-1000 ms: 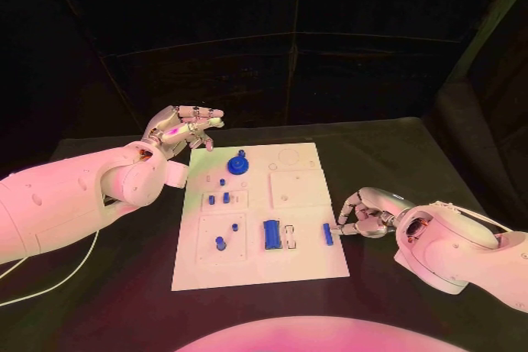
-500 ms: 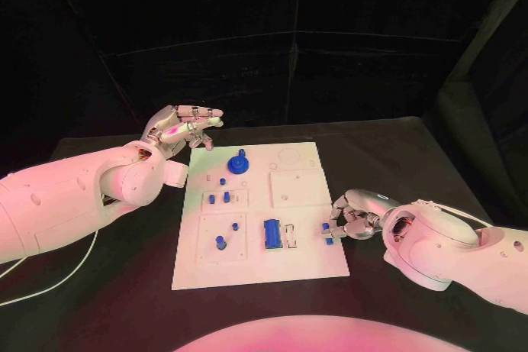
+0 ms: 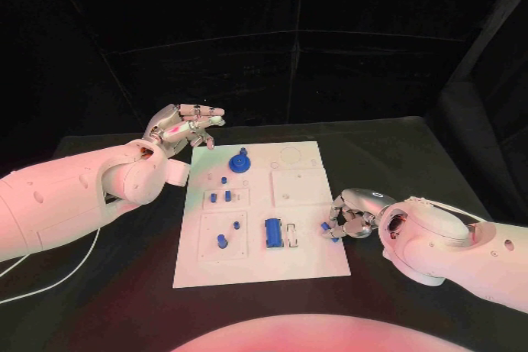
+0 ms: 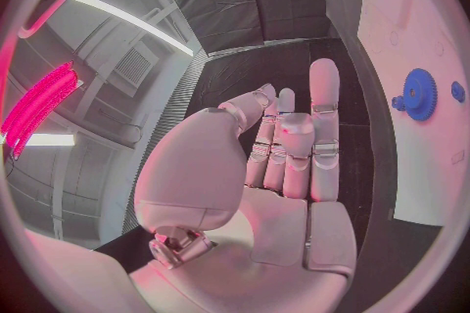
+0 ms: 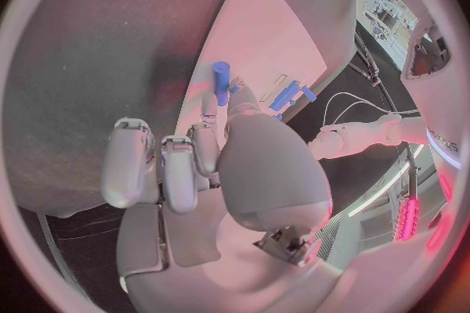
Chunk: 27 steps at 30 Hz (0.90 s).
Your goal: Assemble the parts on the task board
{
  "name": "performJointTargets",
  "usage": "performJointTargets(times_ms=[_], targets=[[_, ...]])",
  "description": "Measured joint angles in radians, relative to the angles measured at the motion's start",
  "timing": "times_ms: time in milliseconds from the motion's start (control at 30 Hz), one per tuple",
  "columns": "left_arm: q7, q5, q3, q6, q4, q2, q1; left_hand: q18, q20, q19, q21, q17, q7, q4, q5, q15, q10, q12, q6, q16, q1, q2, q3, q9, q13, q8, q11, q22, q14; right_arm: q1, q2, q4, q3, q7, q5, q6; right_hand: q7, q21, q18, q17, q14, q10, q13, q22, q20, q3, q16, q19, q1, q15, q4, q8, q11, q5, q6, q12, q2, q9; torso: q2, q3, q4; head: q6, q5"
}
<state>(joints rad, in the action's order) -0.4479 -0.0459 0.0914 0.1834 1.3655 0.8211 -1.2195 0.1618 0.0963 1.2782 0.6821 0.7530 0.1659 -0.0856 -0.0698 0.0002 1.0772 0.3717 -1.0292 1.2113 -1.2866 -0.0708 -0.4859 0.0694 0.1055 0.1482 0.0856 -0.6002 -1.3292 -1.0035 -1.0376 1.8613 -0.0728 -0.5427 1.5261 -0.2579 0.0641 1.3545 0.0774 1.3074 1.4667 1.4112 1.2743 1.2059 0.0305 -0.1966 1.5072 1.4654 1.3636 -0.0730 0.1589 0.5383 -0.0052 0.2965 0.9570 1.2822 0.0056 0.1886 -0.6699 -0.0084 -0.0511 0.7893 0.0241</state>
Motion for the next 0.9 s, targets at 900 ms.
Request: performJointTargets(times_ms=[900], targets=[[0.006, 0.0, 0.0, -0.004, -0.001, 0.002, 0.002, 0.0, 0.003, -0.003, 0.0, -0.002, 0.0, 0.0, 0.0, 0.0, 0.0, 0.004, 0.0, 0.0, 0.0, 0.0, 0.0, 0.0, 0.0, 0.0, 0.0, 0.0, 0.0, 0.006, 0.016, 0.03, -0.004, -0.012, 0.052, -0.015, -0.012, 0.007, 0.0, 0.0, 0.002, -0.009, 0.053, 0.022, -0.014, 0.151, 0.006, 0.0, 0.039, -0.013, -0.063, -0.069, -0.006, 0.006, 0.028, -0.001, 0.013, -0.019, 0.001, -0.0001, -0.001, -0.001, -0.006]])
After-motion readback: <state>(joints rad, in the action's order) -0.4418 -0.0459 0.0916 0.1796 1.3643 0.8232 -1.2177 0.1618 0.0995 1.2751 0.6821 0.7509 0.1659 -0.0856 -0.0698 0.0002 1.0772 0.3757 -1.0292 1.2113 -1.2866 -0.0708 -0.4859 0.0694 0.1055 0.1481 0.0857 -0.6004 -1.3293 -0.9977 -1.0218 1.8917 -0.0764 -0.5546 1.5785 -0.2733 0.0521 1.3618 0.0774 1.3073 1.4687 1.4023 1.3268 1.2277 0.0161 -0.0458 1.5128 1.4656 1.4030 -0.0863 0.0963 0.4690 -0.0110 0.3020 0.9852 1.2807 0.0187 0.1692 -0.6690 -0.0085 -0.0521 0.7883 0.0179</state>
